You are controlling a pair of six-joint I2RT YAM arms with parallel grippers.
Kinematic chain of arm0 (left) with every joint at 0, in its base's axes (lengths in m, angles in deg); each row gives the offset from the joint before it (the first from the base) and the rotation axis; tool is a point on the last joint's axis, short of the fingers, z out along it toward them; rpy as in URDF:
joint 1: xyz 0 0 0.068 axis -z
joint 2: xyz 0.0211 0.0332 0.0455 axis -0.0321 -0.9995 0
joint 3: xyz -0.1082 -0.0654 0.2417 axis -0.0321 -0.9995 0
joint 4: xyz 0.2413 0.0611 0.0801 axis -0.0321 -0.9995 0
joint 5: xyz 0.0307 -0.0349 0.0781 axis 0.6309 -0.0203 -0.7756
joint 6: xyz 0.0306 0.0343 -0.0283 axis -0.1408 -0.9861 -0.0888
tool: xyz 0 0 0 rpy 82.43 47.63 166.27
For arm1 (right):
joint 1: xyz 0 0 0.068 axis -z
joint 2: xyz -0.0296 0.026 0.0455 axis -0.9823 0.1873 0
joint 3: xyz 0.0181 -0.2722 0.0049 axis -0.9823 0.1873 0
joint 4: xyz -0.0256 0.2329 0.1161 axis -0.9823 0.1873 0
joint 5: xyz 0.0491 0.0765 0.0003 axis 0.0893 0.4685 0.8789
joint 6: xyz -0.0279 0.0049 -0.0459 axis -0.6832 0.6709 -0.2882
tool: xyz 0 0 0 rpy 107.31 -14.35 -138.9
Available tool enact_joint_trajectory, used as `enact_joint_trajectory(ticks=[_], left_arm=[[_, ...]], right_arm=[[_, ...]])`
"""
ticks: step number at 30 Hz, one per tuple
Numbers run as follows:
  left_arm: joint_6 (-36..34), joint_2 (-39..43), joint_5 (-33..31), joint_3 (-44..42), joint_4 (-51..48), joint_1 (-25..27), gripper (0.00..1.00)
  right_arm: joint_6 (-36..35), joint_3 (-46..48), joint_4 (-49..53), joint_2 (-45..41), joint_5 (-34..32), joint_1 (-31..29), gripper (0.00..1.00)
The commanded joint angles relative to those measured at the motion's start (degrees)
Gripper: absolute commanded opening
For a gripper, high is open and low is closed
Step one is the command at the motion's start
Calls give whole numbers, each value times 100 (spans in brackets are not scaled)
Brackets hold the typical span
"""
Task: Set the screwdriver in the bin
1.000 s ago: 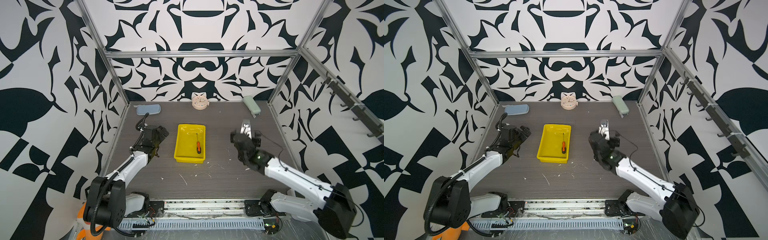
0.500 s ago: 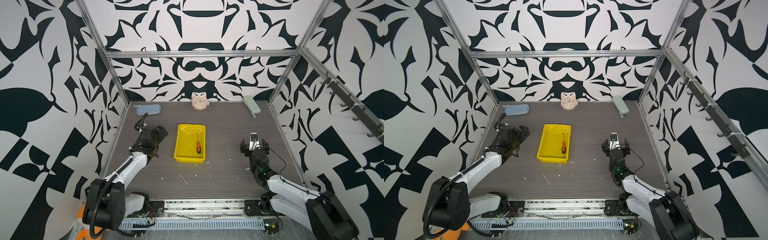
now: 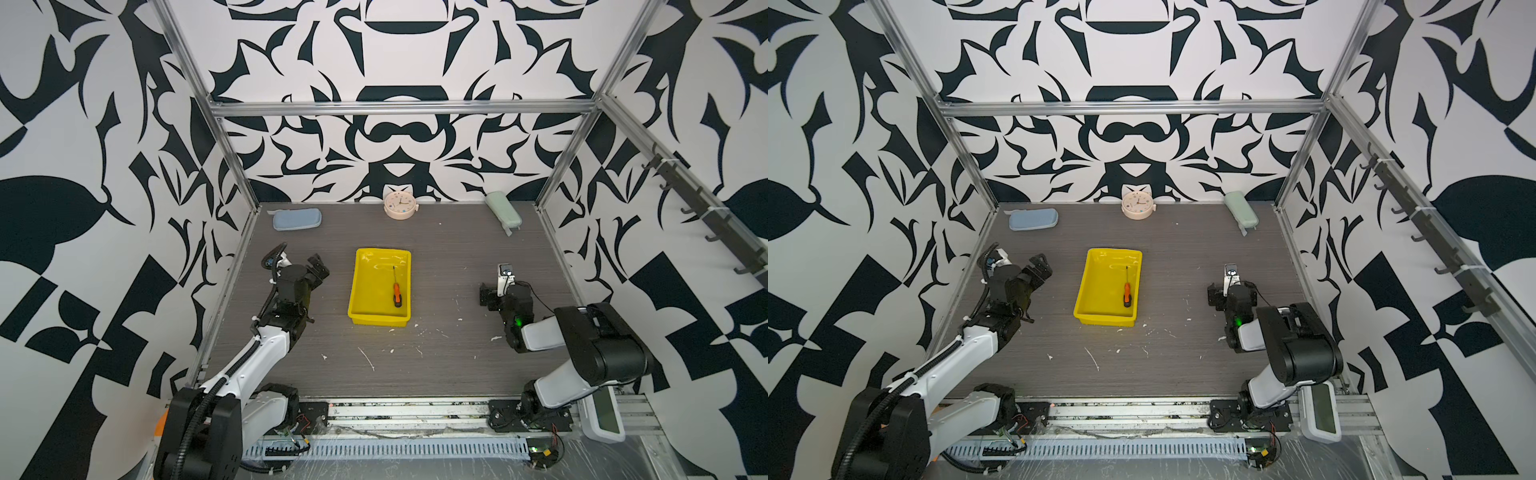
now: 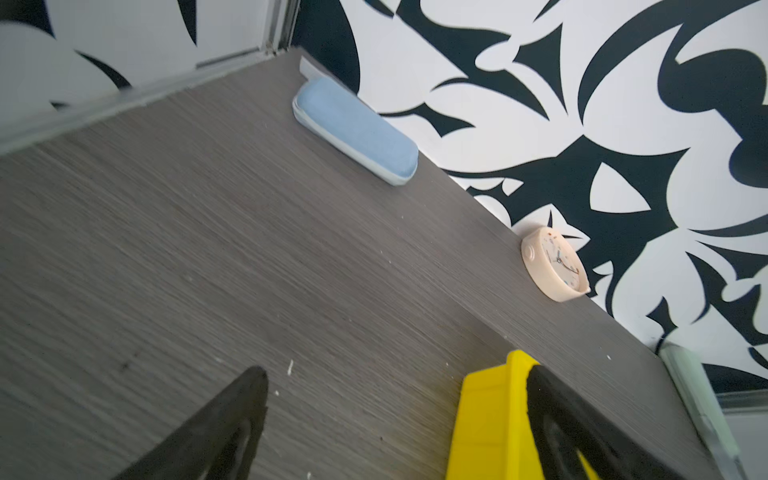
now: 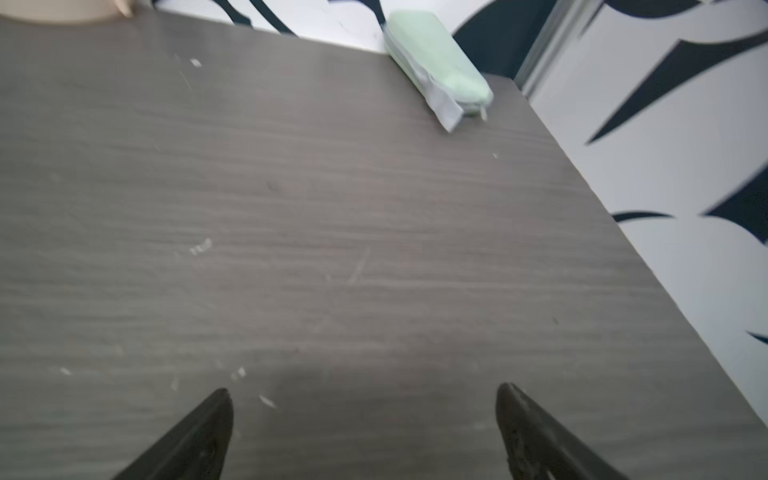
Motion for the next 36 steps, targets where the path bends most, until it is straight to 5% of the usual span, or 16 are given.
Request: enact_joint_trajectory(ticks=[1,4,6,8,14,15,17,21,23,25,28,36], left_arm=[[-1447,8,-238,-160,740,15,100],[-3211,-331,-13,58,636,13,100],[-3802,-685,-721,236,491,6,100],[-4163,-1011,-1078,158,893,-16,100],[-4566,-2389,-52,-616,3364,-166,99],[-4638,-2611,-415,-698,3908,-166,100],[-4179,-2537,-820,-649,3642,-308,100],[-3104,-2751,248,-898,4062,-1406,100],[-3206,-2896,261,-863,4213,-1434,100],[-3132,-2649,475,-583,3227,-1429,100],[-3228,-2848,438,-683,3831,-1432,100],[-3219,-2773,473,-618,3545,-1434,100]], right_arm=[[190,-376,115,-111,338,15,100],[255,-471,319,-97,153,7,100],[269,-465,286,-96,112,9,100],[294,-471,374,-136,112,15,100],[274,-466,328,-105,119,13,100],[270,-466,322,-113,119,10,100],[270,-466,327,-113,119,14,100],[258,-474,334,-104,136,13,100],[255,-478,335,-105,135,10,100],[252,-484,338,-104,137,15,100],[253,-491,336,-105,136,11,100],[299,-451,277,-92,105,7,100]])
